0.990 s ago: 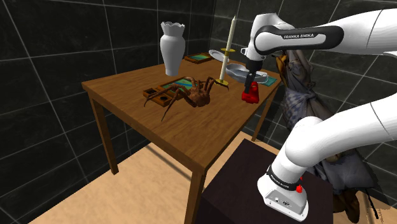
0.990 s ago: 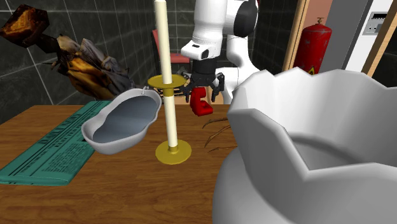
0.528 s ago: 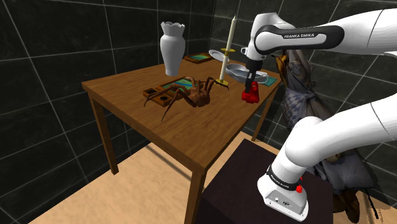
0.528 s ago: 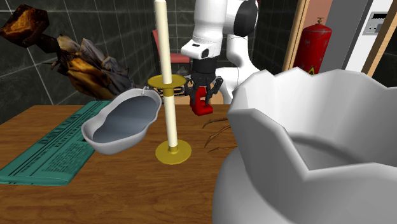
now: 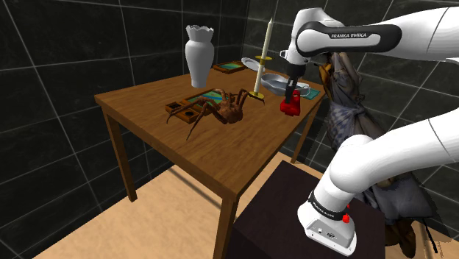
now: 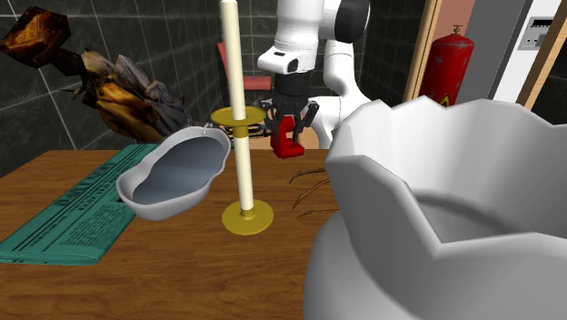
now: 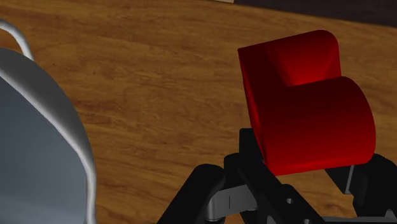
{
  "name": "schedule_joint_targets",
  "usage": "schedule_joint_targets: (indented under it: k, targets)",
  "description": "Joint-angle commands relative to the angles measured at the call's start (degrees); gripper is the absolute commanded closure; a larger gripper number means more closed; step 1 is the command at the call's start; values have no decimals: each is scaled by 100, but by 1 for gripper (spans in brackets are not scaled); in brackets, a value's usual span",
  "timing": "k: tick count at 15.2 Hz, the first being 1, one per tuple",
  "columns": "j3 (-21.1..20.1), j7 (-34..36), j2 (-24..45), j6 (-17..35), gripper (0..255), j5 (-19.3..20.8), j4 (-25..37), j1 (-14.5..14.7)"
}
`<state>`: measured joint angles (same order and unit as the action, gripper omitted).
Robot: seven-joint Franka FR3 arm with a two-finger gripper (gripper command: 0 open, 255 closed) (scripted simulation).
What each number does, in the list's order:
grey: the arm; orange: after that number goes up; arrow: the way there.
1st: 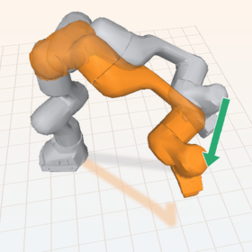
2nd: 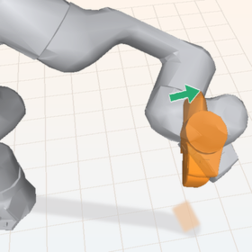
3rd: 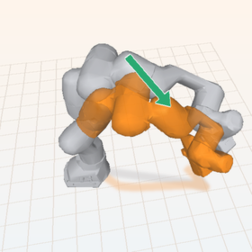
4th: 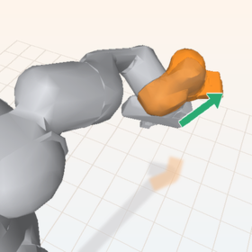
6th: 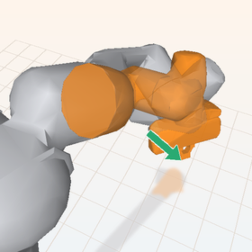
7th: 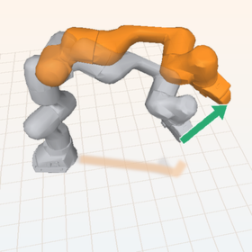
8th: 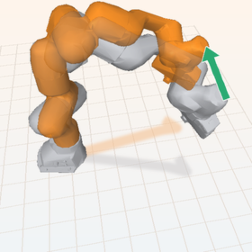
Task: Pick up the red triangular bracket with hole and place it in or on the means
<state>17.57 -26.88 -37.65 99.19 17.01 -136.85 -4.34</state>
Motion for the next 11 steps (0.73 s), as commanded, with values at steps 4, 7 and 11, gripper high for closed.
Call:
schedule_joint_targets:
  k: [4, 7, 11]
  targets:
    - [-63, -45, 39, -367, 255, -63, 405, 27]
    - [-96, -76, 70, -585, 255, -95, 654, 40]
    - [-135, -118, 127, -871, 255, -134, 1000, 57]
